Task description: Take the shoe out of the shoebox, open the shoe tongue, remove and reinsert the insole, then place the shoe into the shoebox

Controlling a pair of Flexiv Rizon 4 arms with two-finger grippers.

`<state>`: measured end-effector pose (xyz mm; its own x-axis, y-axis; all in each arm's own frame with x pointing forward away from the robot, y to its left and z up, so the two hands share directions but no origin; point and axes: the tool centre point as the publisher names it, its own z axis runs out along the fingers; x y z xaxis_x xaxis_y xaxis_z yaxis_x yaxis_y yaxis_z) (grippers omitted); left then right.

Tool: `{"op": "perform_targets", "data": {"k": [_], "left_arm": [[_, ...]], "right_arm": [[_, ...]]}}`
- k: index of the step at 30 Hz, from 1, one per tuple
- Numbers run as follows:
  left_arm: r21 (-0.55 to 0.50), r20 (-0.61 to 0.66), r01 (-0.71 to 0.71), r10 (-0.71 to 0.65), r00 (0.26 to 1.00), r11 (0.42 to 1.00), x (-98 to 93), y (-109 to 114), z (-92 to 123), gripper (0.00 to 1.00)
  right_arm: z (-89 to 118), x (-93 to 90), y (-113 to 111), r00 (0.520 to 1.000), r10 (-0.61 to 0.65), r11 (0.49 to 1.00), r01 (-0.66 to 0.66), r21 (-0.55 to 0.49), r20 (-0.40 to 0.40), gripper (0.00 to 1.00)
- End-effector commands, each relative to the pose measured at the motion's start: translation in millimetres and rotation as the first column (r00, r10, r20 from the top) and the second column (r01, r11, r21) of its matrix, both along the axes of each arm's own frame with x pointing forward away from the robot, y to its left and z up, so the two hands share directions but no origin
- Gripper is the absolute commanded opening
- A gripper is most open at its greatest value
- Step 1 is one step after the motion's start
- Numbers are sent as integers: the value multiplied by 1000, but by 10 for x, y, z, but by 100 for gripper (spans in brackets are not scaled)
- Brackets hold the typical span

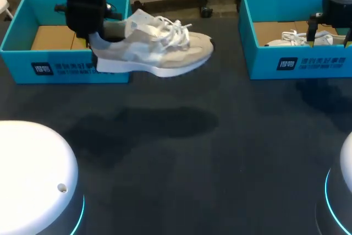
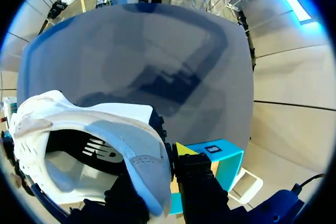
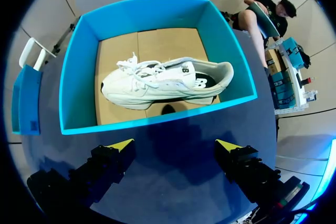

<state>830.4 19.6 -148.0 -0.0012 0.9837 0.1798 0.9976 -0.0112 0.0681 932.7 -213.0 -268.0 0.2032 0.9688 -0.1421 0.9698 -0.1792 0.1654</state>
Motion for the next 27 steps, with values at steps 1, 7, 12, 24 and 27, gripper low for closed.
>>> {"op": "perform_targets", "data": {"k": [1,7,12,24,27], "left_arm": [[17,103,10,-11,995,1000,-136,-196,-77,0],[35,107,-17,13,994,999,-269,-476,-177,0],[31,108,-37,34,994,999,-397,-700,-273,0],[22,80,-73,71,994,997,-698,-955,-661,0],[15,65,-63,62,996,998,-735,-980,-777,0]], "right_arm": [[-2,0,0,1000,-1,1000,1,0,0,100],[-2,0,0,1000,-1,1000,1,0,0,100],[-2,0,0,1000,-1,1000,1,0,0,100],[-2,0,0,1000,-1,1000,1,0,0,100],[-2,0,0,1000,-1,1000,1,0,0,100]]}}
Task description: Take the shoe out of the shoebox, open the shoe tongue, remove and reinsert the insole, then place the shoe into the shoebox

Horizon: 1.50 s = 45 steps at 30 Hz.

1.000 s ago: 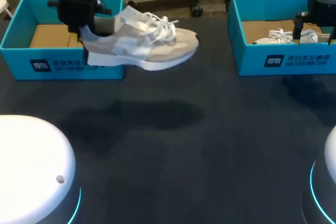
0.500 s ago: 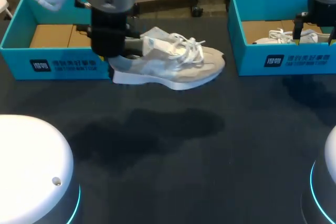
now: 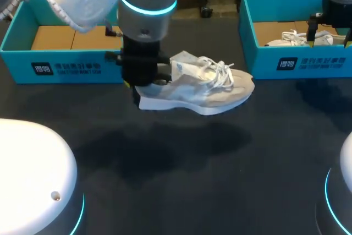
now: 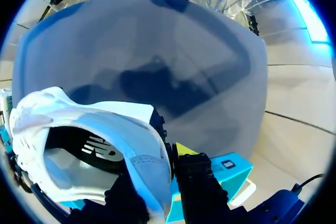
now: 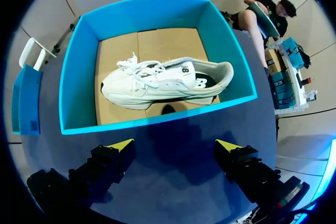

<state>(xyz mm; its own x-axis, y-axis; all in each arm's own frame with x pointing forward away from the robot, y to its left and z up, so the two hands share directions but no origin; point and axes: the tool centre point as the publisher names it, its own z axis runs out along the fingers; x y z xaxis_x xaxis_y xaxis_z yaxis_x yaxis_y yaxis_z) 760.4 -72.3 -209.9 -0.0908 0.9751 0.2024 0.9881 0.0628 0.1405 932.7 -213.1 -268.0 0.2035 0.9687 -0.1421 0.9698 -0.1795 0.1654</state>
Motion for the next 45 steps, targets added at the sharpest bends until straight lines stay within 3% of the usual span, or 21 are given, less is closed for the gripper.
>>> {"op": "perform_targets", "data": {"k": [1,5,13,21,29,45], "left_arm": [[-6,-2,11,-11,1000,1000,-48,-63,-191,0],[-20,0,8,-8,1000,1000,-69,-56,-295,0],[-20,-43,-23,22,999,1000,-83,-15,-774,0],[12,-18,-20,20,1000,1000,-148,0,-1072,0],[31,-53,-29,30,998,999,-96,54,-1424,0],[72,-111,-19,26,993,997,-146,30,-1737,0]], "right_arm": [[-3,0,1,1000,-1,1000,1,0,0,100],[-3,0,1,1000,-1,1000,1,0,0,100],[-3,0,1,1000,-1,1000,1,0,0,100],[-3,0,1,1000,-1,1000,1,0,0,100],[-3,0,1,1000,-1,1000,1,0,0,100],[-3,0,1,1000,-1,1000,1,0,0,100]]}}
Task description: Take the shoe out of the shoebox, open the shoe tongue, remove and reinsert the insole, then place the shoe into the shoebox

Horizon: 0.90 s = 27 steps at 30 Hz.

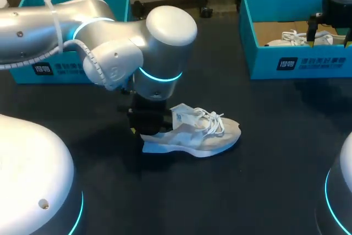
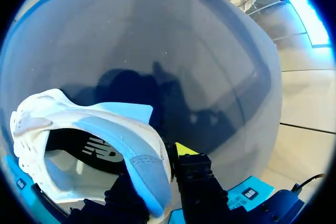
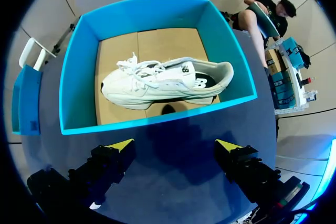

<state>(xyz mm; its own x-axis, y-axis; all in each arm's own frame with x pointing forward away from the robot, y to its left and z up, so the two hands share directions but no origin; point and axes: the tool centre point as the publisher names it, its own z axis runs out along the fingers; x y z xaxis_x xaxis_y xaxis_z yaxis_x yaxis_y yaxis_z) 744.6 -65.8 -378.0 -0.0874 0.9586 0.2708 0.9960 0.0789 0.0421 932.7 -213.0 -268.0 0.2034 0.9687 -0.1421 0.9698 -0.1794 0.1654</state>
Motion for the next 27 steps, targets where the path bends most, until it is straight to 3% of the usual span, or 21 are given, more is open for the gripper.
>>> {"op": "perform_targets", "data": {"k": [1,2,4,5,7,9,10,16,20,21,24,27], "left_arm": [[11,-11,1,0,1000,1000,10,-33,-63,0],[12,-16,3,-2,1000,1000,7,-30,-68,20],[11,-25,5,-5,1000,1000,4,-26,-74,41],[9,-30,7,-7,1000,1000,1,-23,-74,47],[6,-34,10,-10,999,1000,-20,-16,-51,72],[3,-34,10,-10,999,1000,-29,-16,-36,75],[-13,-40,1,-2,999,1000,-45,-14,21,100],[-58,-40,-38,36,999,998,-82,6,236,100],[-58,-21,-104,103,995,993,-109,15,351,100],[-84,-36,-174,172,985,981,-142,23,456,100],[-88,-73,-259,253,965,962,-148,26,519,100],[-88,-73,-259,253,965,962,-148,26,519,100]], "right_arm": [[-3,0,1,1000,-1,1000,1,0,0,100],[-3,0,1,1000,-1,1000,1,0,0,100],[-3,0,1,1000,-1,1000,1,0,0,100],[-3,0,1,1000,-1,1000,1,0,0,100],[-3,0,1,1000,-1,1000,1,0,0,100],[-3,0,1,1000,-1,1000,1,0,0,100],[-3,0,1,1000,-1,1000,1,0,0,100],[-3,0,1,1000,-1,1000,1,0,0,100],[-3,0,1,1000,-1,1000,1,0,0,100],[-3,0,1,1000,-1,1000,1,0,0,100],[-3,0,1,1000,-1,1000,1,0,0,100],[-3,0,1,1000,-1,1000,1,0,0,100]]}}
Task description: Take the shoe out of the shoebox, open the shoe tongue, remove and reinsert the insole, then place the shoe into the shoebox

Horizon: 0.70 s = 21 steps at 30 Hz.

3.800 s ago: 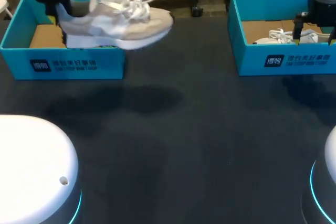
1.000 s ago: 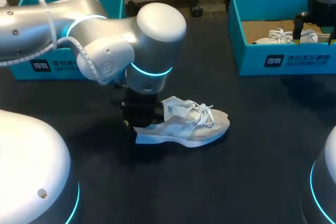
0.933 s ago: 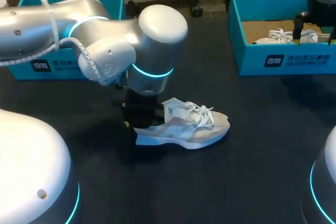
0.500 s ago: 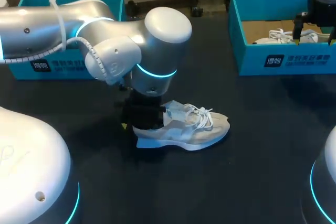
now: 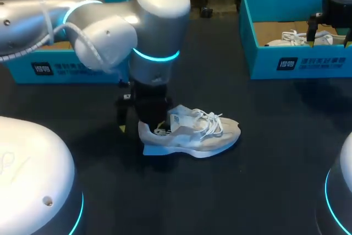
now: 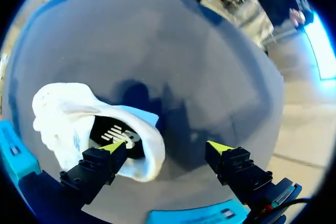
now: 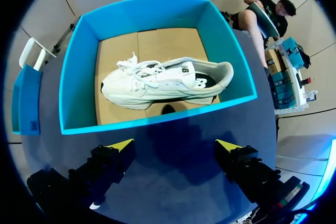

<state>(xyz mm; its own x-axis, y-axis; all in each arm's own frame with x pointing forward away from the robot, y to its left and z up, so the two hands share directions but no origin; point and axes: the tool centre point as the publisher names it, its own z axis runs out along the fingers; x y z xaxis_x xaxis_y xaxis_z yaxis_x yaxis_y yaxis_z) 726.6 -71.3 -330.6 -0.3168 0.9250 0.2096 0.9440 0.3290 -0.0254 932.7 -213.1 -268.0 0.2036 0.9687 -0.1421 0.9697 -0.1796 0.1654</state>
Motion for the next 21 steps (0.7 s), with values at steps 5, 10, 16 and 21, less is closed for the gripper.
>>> {"op": "perform_targets", "data": {"k": [5,10,16,21], "left_arm": [[-22,-5,-5,4,1000,1000,32,81,45,100],[-22,-5,-5,4,1000,1000,32,81,45,100],[-22,-5,-5,4,1000,1000,32,81,45,100],[-46,-38,-12,11,999,999,15,-14,93,100]], "right_arm": [[-3,0,2,1000,0,1000,0,0,0,100],[-3,0,2,1000,0,1000,0,0,0,100],[-3,0,2,1000,0,1000,0,0,0,100],[-3,0,2,1000,0,1000,0,0,0,100]]}}
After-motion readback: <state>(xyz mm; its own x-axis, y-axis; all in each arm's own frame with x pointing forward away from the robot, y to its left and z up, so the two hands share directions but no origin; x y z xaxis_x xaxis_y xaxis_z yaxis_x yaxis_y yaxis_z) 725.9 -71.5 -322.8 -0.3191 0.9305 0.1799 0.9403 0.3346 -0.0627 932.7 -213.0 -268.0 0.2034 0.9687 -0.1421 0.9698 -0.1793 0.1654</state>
